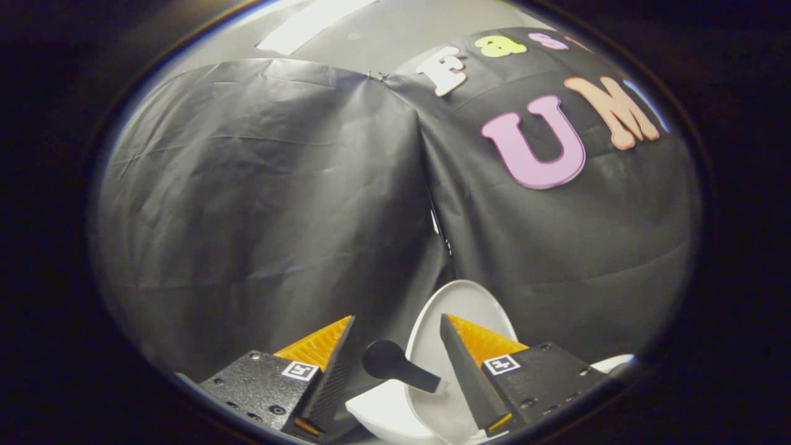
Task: Open the toilet lid.
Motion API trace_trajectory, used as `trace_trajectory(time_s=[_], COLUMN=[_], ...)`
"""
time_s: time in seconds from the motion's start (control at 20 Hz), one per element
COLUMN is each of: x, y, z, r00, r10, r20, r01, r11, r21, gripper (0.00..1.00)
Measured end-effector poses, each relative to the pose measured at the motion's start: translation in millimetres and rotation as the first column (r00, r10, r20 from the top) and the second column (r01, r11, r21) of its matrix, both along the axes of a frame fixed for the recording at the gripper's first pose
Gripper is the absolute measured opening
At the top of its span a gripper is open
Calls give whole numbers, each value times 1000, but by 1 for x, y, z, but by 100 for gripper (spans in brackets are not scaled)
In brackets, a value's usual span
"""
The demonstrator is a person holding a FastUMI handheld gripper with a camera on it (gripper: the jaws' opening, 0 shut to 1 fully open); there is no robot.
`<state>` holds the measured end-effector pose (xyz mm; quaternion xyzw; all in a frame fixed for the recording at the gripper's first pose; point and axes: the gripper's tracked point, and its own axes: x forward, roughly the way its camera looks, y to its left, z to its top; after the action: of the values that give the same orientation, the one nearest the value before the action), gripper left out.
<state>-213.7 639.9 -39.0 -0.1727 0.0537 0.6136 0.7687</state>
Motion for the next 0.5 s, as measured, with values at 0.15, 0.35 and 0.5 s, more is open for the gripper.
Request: trace_trajectory(time_s=[0.15,0.35,0.5], x=[10,26,41], y=[-15,-37,-58], z=[29,74,106], r00=[998,988,974], r10=[-20,-73,-117], r20=[66,134,195], r01=[19,65,98], r11=[1000,996,990], r21=[7,64,104], gripper=[82,82,81])
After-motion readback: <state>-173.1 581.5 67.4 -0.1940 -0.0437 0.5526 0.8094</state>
